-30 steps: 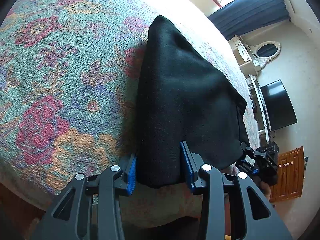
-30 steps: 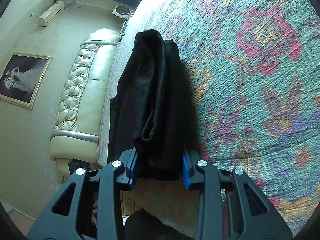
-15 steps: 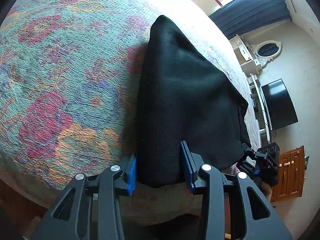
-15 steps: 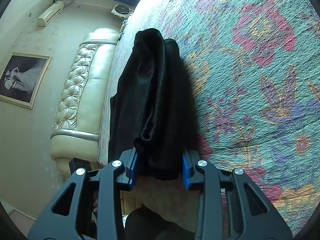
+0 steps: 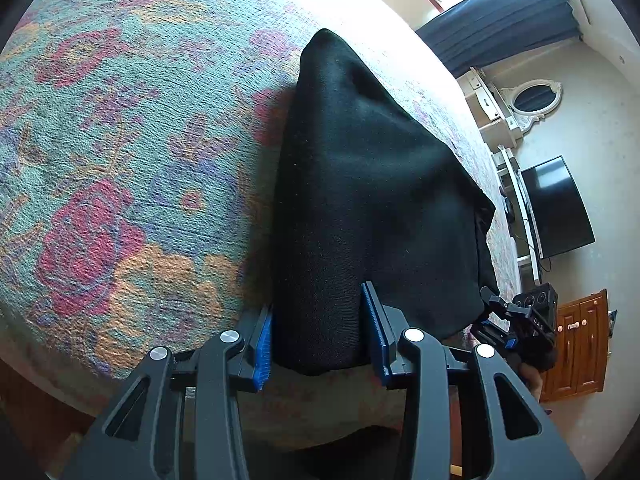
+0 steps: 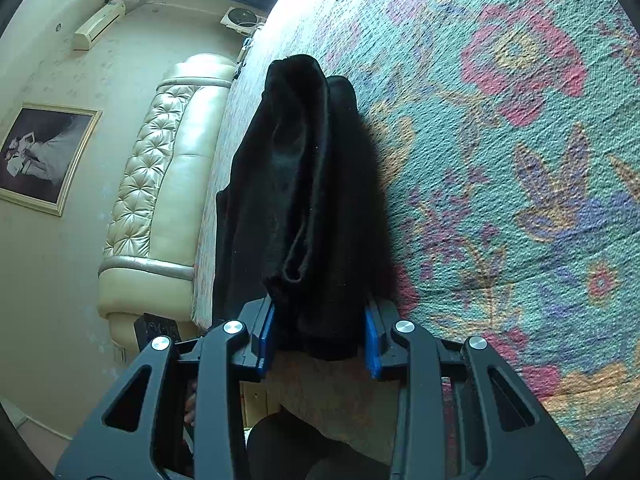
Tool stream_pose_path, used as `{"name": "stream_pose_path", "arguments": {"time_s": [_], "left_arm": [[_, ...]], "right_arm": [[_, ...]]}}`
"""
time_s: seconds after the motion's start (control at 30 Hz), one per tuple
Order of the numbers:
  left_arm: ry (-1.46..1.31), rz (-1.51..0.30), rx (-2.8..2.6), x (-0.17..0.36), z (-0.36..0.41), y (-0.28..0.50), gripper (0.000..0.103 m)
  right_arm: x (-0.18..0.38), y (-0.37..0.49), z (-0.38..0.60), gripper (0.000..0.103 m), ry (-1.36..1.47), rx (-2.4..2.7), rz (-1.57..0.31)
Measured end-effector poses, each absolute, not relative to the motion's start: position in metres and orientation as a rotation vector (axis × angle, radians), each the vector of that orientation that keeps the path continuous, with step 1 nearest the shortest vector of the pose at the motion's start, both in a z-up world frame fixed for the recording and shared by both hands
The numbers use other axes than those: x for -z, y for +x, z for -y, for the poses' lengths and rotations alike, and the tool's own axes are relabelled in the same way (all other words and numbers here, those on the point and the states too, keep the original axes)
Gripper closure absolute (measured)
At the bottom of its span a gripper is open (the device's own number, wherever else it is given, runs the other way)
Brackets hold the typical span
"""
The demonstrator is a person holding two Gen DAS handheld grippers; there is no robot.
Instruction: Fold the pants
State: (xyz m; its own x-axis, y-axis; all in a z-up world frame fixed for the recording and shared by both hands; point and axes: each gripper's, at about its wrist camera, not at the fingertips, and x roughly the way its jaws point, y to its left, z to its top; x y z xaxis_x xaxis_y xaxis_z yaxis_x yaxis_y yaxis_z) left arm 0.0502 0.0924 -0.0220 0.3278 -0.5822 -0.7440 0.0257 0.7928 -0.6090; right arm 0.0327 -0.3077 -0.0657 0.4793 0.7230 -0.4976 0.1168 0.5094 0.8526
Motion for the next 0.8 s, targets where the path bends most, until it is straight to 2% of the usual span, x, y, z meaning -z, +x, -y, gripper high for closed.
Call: {"name": "stream_pose_path", "arguments": {"time_s": [0.07, 0.13, 0.2, 0.3, 0.47, 0.6, 0.8], "left_arm": [[-0.536, -1.175, 0.433, 0.02, -0.093, 0.05, 0.054], [-0.5, -1.159, 0.453, 0.016, -0.094, 0.048, 0.04], [-0.472, -1.128, 0.473, 0.011, -0.097, 0.045, 0.032], [-0.506, -1.088, 0.492, 0.003, -0.109, 0.046, 0.031], [-0.615, -1.063, 0.501, 0.004, -0.126, 0.073, 0.029], [-0.641, -1.049, 0.509, 0.01, -0.121, 0.113, 0.029], [-0.534, -1.068, 0.505, 0.017, -0.092, 0.171, 0.029]], "right_arm": [[0.067, 0.033, 0.307, 0.064, 0.985, -0.449, -1.033], [0.068, 0.032, 0.309, 0.053, 1.004, -0.44, -1.029], [0.07, 0.032, 0.311, 0.049, 1.017, -0.451, -1.029], [0.065, 0.036, 0.316, 0.037, 1.014, -0.458, -1.006], [0.051, 0.059, 0.328, 0.025, 0.985, -0.448, -0.948], [0.053, 0.096, 0.336, 0.023, 0.989, -0.443, -0.925], [0.064, 0.154, 0.339, 0.023, 1.031, -0.451, -0.899]]}}
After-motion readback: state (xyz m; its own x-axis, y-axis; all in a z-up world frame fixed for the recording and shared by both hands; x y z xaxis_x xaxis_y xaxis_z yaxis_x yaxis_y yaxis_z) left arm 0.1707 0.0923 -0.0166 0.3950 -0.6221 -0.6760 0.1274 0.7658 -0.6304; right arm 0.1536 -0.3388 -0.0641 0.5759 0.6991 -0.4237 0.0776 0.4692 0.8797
